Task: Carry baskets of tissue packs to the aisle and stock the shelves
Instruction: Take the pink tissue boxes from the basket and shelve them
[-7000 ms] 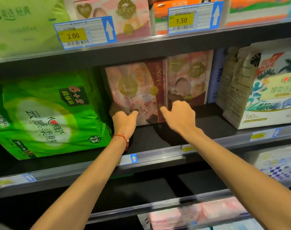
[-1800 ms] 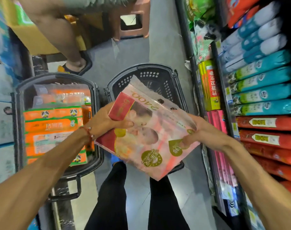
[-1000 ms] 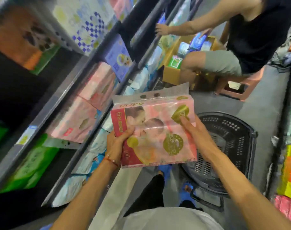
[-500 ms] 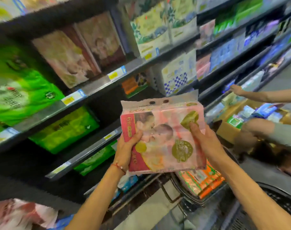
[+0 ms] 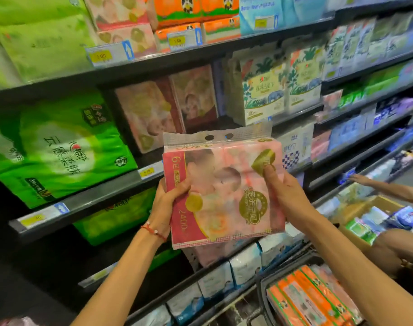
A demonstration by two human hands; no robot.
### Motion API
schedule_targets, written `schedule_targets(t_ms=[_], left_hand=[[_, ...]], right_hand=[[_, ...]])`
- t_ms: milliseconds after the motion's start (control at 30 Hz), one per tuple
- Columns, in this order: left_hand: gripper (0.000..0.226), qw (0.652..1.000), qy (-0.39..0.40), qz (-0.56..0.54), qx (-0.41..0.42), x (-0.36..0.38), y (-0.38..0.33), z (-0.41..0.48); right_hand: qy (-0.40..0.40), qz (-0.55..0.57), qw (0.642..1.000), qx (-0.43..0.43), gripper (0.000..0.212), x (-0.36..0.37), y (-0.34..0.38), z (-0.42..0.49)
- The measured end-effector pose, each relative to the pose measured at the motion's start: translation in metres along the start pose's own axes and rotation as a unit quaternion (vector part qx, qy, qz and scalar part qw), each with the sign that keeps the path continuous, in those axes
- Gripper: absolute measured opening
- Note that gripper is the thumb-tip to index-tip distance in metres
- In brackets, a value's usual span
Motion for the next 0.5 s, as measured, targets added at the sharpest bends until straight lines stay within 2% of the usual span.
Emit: schedule_targets(t_ms=[67,200,400,467,500], left_hand=[[0.068,1.000,0.000,-0.009,0.004,-0.010,-0.007,0.011],[0.090,0.999,-0.019,-0.030,0.008,-0.025,-0.019,0.032],[0.083,0.993,-0.061,-0.096,0.031,-0.047,-0.028,0.060],[0.082,0.987,-0.085,-0.135,0.033,-0.051,-0.028,0.068],[0.086,0.982,-0.104,-0.155,0.028,-0.054,-0.025,0.073]], right_hand=[[0.002,-0.001,1.000,0.000,0.042,0.013,0.004,0.013],[0.006,0.004,1.000,-0.010,0.048,0.033,0.012,0.035],[0.029,0.018,0.999,-0.019,0.041,0.049,0.023,0.077],[0.006,0.029,0.999,-0.019,0.038,0.047,0.017,0.090],[-0.016,0.036,0.999,-0.017,0.045,0.045,0.011,0.097]])
Point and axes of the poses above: each hand's wrist, its own z-axis towards the middle knuckle, its own x-axis out of the palm, y = z × x, the point moved 7 cm from there along z, towards the middle knuckle, and after that the axes turned 1 degree about -y, right-handed, at the moved point
